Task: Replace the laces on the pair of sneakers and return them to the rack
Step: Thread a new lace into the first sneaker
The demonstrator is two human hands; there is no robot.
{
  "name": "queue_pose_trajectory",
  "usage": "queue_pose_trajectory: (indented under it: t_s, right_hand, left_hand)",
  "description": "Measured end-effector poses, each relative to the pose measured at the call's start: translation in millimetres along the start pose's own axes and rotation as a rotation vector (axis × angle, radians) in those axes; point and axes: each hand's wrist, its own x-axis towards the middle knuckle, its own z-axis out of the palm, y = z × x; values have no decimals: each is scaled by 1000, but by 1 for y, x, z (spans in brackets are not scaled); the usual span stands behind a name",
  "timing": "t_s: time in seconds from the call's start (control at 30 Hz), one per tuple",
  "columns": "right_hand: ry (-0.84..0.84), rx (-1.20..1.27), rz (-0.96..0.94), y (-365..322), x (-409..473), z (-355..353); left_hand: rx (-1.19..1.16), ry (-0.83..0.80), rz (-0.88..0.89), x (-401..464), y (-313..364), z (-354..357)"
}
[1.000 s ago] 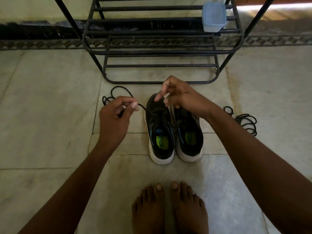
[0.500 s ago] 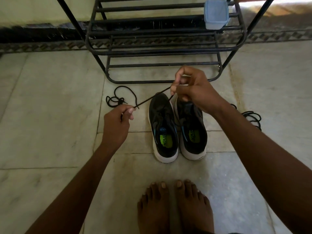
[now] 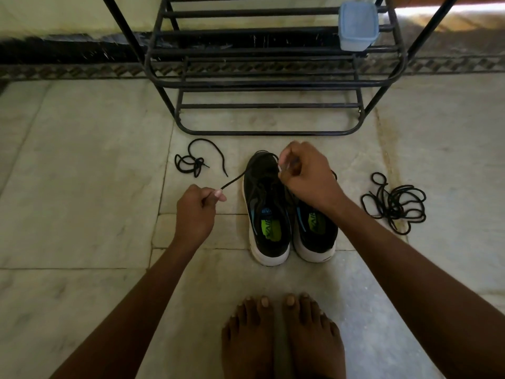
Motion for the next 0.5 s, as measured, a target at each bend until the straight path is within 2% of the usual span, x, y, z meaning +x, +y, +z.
queue_pose_trajectory:
  t_s: [0.1, 0.2, 0.27, 0.33, 0.5]
  right_hand:
    - [-147, -21, -62, -4, -17, 8]
    - [-261, -213, -128, -5, -27, 17]
    - [-303, -342, -106, -4, -25, 23]
    - [-279, -397, -73, -1, -22, 26]
    - [-201, -294, 90, 9, -18, 24]
  left_hand:
    - [-167, -43, 6, 4, 15, 4]
    - [-270, -77, 25, 6, 31, 11]
    - [-320, -102, 17, 7, 40, 18]
    - [-390, -119, -31, 8, 46, 24]
    - [-578, -127, -171, 7, 53, 36]
